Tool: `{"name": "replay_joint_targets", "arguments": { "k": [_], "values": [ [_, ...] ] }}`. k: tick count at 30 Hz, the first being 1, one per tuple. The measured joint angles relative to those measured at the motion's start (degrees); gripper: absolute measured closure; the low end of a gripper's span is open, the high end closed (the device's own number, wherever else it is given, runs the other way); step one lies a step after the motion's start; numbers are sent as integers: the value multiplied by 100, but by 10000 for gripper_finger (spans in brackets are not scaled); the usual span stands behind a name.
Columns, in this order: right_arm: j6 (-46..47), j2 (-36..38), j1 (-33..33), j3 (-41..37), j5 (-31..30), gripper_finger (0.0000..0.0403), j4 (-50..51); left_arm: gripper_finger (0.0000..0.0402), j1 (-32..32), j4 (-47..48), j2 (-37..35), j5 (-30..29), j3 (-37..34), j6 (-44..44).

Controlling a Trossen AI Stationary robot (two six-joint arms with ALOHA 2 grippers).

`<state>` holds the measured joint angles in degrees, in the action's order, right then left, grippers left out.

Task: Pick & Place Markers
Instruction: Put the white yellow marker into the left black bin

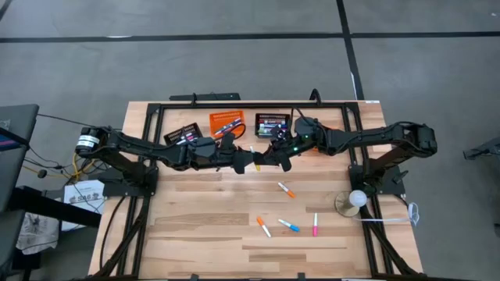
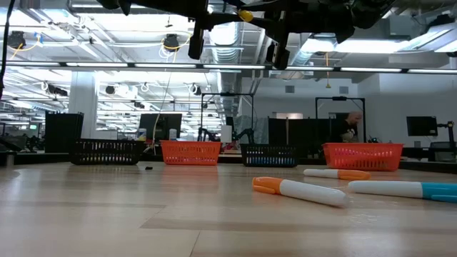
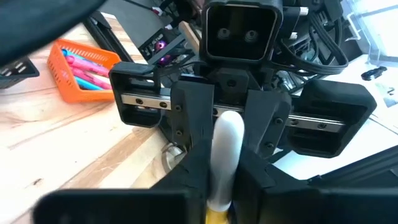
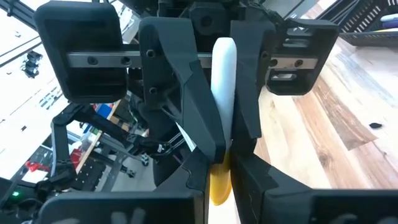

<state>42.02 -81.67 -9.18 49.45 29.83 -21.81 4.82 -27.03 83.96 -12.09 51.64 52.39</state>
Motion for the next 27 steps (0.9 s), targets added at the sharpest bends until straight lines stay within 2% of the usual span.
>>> {"name": "replay_joint_targets", "arguments": {
  "k": [7,18,24,27],
  "values": [
    [-60,0,-48,0,60,350,12,366,-2,-27,4,-17,0,-91],
    [-368,-4,-126,2,895,341,83,365,-87,-72,4,111,2,-228],
    [-683,-4,-172,0,1061,341,739,365,-123,3,-2,97,2,-271],
    [-957,-4,-185,-2,1068,341,1194,365,-131,499,-113,89,2,-338]
  ]
}}
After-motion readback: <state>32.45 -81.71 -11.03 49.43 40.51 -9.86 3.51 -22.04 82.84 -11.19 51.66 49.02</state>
